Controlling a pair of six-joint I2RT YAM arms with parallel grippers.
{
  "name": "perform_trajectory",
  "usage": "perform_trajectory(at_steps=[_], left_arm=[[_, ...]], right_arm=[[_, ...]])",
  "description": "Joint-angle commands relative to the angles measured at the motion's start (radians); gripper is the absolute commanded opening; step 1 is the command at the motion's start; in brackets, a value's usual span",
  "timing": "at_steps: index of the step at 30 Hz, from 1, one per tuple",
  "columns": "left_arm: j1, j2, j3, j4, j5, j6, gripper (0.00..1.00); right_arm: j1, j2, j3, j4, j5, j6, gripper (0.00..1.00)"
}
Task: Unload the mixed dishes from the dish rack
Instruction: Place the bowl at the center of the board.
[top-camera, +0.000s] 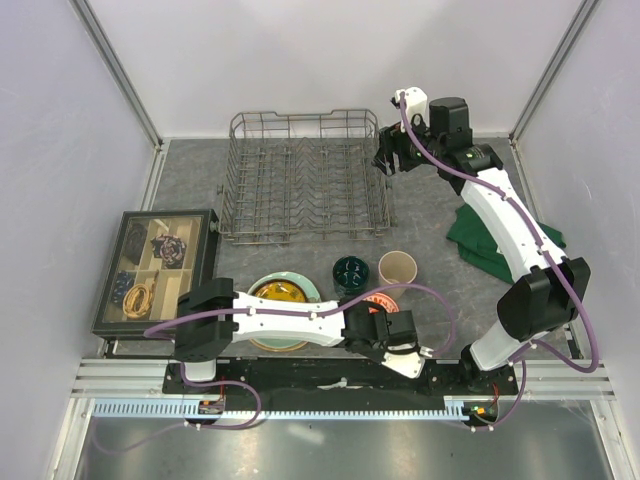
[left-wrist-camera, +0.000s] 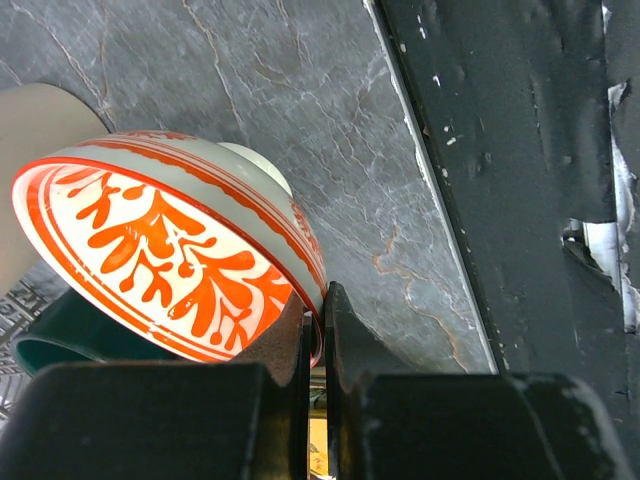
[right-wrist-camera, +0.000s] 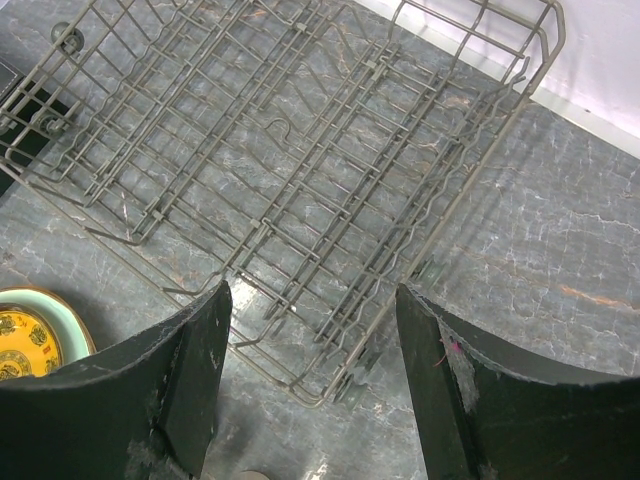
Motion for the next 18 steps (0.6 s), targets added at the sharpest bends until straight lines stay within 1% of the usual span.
perform_trajectory(at_steps=[1, 18], left_arm=[[-0.009, 0.01, 0.041, 0.053, -0.038, 0.056, 0.01], [-0.009, 0.051, 0.03, 0.056, -0.07, 0.064, 0.01]], right_arm=[[-0.01, -0.033, -0.002, 0.028, -0.023, 0.009, 0.74], [-0.016, -0.028, -0.003, 0.028, -0.041, 0.016, 0.74]])
